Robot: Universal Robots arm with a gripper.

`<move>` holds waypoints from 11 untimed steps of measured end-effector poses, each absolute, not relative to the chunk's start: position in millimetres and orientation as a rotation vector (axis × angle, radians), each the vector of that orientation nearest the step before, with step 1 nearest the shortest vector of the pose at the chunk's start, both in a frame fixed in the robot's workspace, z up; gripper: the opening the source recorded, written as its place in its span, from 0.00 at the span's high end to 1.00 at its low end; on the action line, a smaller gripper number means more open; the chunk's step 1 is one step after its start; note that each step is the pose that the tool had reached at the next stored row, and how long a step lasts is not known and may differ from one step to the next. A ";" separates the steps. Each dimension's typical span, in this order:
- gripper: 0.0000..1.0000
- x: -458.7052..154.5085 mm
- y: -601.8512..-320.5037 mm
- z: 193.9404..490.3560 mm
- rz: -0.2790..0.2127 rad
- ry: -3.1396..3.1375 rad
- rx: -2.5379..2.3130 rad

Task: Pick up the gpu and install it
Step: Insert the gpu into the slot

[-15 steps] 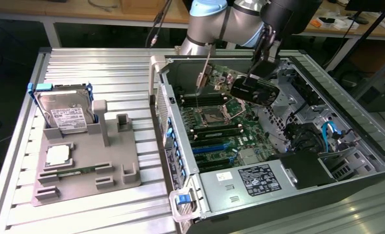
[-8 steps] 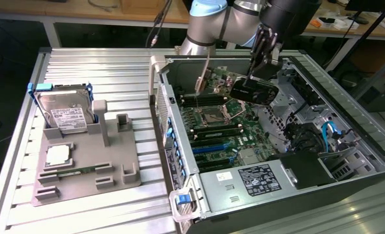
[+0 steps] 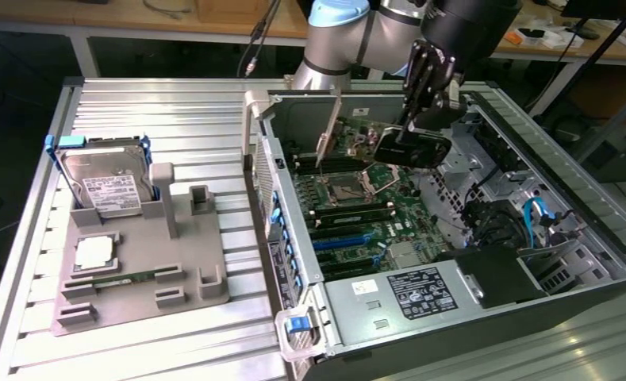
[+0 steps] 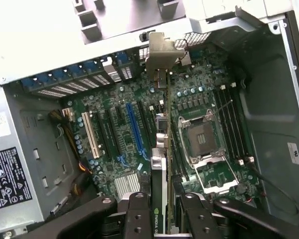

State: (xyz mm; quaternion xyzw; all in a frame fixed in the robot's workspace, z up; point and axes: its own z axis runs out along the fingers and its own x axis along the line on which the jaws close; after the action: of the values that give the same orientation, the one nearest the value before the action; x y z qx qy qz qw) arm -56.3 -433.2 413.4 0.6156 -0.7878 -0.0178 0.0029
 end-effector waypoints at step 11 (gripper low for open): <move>0.73 -56.1 -433.2 412.8 -0.052 -2.293 2.136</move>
State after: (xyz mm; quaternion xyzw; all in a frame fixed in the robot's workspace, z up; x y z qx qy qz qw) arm -56.1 -433.2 412.8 0.6815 -0.7316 -0.0166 0.0034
